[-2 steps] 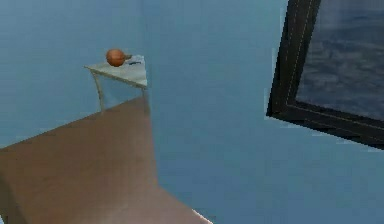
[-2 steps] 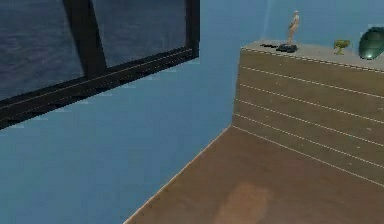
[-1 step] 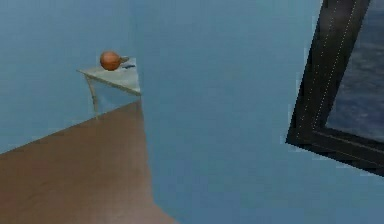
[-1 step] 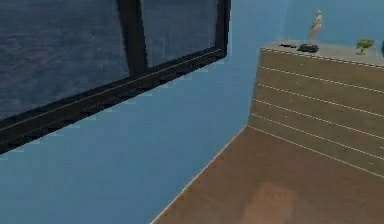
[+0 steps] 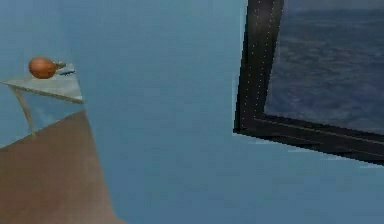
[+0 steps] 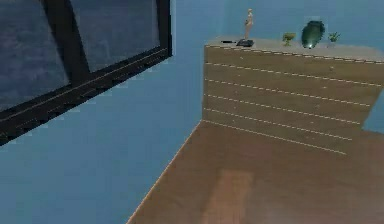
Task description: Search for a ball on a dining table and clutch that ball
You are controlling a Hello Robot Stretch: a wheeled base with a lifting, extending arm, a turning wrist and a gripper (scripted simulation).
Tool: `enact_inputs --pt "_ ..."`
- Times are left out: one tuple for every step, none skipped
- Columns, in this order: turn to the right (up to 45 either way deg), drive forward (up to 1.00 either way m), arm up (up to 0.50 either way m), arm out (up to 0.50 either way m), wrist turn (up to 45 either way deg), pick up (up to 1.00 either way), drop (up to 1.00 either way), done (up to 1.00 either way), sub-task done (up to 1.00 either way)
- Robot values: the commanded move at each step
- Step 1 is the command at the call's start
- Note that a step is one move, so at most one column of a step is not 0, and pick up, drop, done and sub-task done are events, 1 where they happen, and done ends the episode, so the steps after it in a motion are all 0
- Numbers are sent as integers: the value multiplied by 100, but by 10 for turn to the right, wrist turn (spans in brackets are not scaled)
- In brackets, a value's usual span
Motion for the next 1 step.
enact_inputs --pt "0 45 0 0 0 0 0 0 0"
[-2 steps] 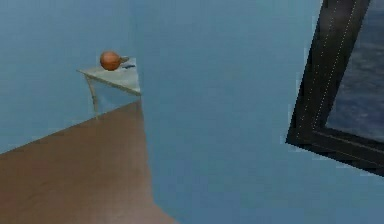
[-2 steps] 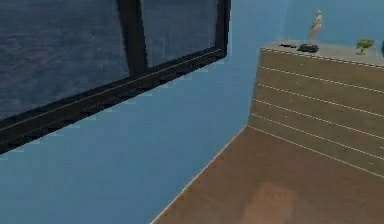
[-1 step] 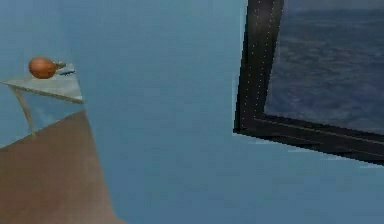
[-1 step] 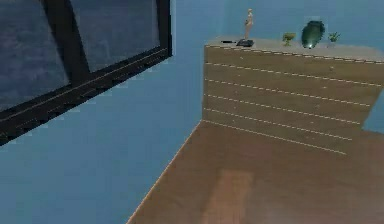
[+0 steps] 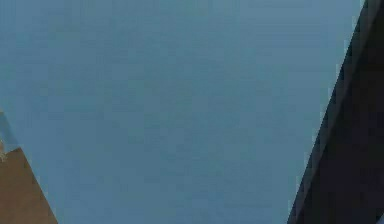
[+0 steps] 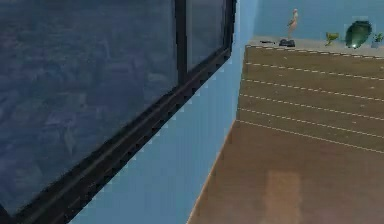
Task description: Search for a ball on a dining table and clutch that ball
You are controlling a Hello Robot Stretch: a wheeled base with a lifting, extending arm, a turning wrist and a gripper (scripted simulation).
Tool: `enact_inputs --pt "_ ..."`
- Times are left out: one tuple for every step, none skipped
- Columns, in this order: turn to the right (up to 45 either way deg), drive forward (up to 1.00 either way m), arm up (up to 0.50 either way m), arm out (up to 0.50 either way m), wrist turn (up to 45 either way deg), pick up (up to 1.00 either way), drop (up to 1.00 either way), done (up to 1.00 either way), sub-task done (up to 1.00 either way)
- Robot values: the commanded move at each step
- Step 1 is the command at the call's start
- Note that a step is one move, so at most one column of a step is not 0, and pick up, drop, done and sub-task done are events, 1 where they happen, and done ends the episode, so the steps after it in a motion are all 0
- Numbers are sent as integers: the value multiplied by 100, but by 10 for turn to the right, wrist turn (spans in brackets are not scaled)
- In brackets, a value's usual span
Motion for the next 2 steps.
enact_inputs --pt "-450 0 0 0 0 0 0 0 0" --pt "-300 0 0 0 0 0 0 0 0"
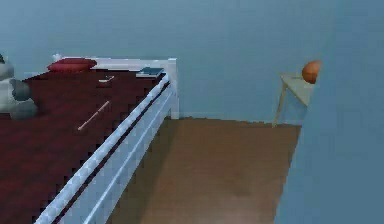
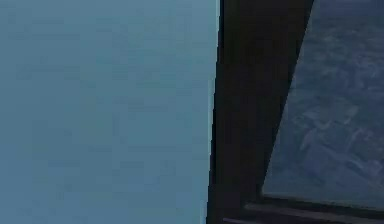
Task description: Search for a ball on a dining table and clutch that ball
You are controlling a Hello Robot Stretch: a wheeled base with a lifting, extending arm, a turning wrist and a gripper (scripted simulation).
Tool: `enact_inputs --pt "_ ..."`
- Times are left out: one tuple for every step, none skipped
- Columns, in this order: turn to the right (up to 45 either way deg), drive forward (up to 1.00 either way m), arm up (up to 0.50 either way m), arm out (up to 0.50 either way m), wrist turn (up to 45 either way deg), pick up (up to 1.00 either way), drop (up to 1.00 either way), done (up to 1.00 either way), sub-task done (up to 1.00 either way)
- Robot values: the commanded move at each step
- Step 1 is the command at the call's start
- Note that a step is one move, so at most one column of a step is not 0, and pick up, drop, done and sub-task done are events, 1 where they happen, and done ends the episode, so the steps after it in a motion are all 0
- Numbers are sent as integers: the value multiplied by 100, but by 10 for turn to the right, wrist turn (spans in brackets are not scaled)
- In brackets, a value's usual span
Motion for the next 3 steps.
enact_inputs --pt "0 95 0 0 0 0 0 0 0" --pt "420 0 0 0 0 0 0 0 0" --pt "30 0 0 0 0 0 0 0 0"
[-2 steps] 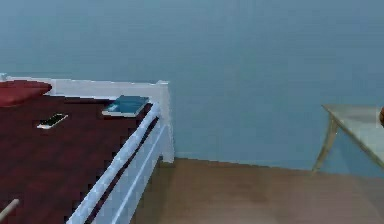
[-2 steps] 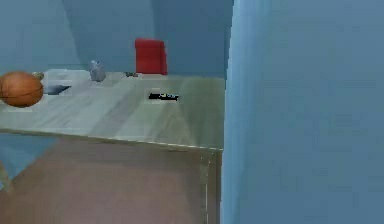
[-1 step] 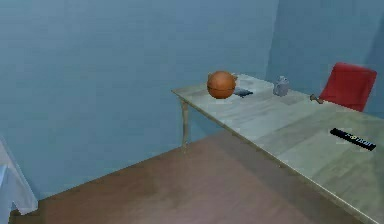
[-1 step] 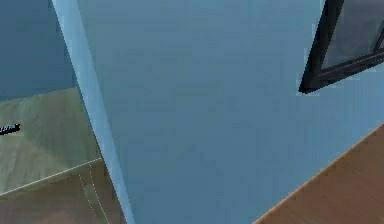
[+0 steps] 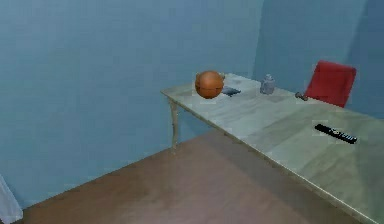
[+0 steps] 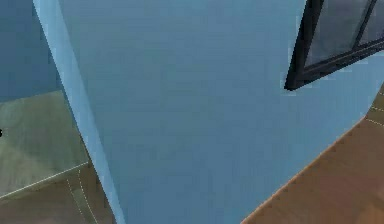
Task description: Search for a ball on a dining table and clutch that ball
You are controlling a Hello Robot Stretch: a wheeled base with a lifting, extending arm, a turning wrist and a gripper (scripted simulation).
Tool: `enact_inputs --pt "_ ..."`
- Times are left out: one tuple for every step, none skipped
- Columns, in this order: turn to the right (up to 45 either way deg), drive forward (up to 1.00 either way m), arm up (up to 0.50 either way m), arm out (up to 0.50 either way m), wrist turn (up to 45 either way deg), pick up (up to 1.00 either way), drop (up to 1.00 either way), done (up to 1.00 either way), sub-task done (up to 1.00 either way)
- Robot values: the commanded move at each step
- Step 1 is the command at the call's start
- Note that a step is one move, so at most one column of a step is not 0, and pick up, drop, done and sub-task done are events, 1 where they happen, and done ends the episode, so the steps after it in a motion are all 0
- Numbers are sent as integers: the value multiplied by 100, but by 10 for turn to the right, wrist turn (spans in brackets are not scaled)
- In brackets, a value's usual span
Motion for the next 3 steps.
enact_inputs --pt "0 70 0 0 0 0 0 0 0" --pt "-450 0 0 0 0 0 0 0 0" --pt "-330 0 0 0 0 0 0 0 0"
